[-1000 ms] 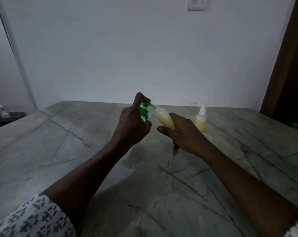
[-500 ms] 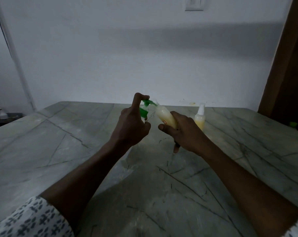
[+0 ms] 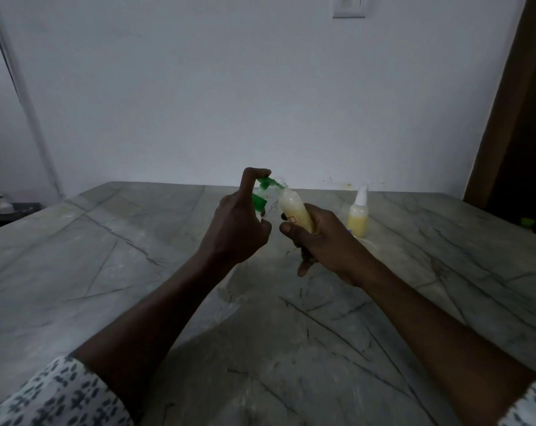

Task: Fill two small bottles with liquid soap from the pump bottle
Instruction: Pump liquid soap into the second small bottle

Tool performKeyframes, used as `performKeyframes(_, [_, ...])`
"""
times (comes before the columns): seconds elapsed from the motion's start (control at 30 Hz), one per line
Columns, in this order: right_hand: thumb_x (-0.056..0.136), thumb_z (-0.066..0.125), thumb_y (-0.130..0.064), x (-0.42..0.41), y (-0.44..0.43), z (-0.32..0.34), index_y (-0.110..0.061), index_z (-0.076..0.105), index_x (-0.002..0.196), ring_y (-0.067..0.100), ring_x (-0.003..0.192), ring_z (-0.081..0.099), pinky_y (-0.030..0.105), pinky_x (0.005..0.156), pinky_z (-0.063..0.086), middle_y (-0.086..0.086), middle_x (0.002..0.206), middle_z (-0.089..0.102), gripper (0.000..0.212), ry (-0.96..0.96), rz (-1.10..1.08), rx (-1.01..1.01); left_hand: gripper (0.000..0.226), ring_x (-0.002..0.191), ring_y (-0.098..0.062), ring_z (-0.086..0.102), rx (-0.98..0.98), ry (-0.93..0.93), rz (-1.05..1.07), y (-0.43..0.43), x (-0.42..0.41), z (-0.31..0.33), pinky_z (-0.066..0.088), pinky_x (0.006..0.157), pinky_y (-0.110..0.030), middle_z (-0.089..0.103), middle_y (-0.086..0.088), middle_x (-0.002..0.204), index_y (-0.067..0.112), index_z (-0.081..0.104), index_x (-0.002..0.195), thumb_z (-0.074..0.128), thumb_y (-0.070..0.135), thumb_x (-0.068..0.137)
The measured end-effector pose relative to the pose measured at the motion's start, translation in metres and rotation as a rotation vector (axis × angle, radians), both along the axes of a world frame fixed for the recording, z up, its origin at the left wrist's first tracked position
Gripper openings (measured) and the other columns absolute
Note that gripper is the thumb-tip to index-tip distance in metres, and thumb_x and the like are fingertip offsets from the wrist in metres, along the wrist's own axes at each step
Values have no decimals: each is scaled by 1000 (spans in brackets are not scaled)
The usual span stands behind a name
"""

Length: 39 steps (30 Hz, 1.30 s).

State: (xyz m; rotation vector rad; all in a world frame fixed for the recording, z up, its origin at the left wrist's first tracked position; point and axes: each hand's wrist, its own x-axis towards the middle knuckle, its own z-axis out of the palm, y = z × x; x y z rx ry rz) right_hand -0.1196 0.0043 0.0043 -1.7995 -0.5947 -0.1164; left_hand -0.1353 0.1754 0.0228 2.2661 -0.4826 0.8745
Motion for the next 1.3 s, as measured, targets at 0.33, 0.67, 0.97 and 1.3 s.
performKeyframes(0.33, [95, 59, -23, -1, 12, -9, -2, 55, 121, 12, 46, 43, 35, 57, 58, 7, 73, 53, 34, 258, 220, 281, 80, 72, -28, 65, 12, 6, -3, -2, 0, 0, 60, 66, -49, 62, -5, 89, 14, 35, 145, 74, -5, 77])
performKeyframes(0.67, [94, 62, -26, -1, 6, -2, -10, 55, 118, 13, 47, 58, 44, 61, 62, 8, 77, 55, 30, 26, 4, 30, 79, 73, -29, 65, -9, 15, 7, 0, 1, 0, 60, 68, -50, 66, -10, 91, 16, 36, 143, 71, -6, 76])
performKeyframes(0.97, [90, 66, -36, 2, -23, 15, -19, 55, 128, 0, 43, 60, 14, 44, 48, 7, 93, 66, 42, -336, -308, -339, 75, 71, -22, 64, 15, -26, -12, 0, 6, -3, 59, 63, -30, 62, -3, 90, 13, 37, 140, 73, -5, 76])
performKeyframes(1.3, [91, 65, -35, -3, -12, 11, -16, 53, 125, 1, 42, 60, 14, 38, 42, 11, 93, 62, 41, -289, -258, -324, 62, 70, -16, 62, 8, -57, 30, 1, 4, -3, 55, 60, -22, 58, 1, 95, 11, 45, 132, 73, -4, 79])
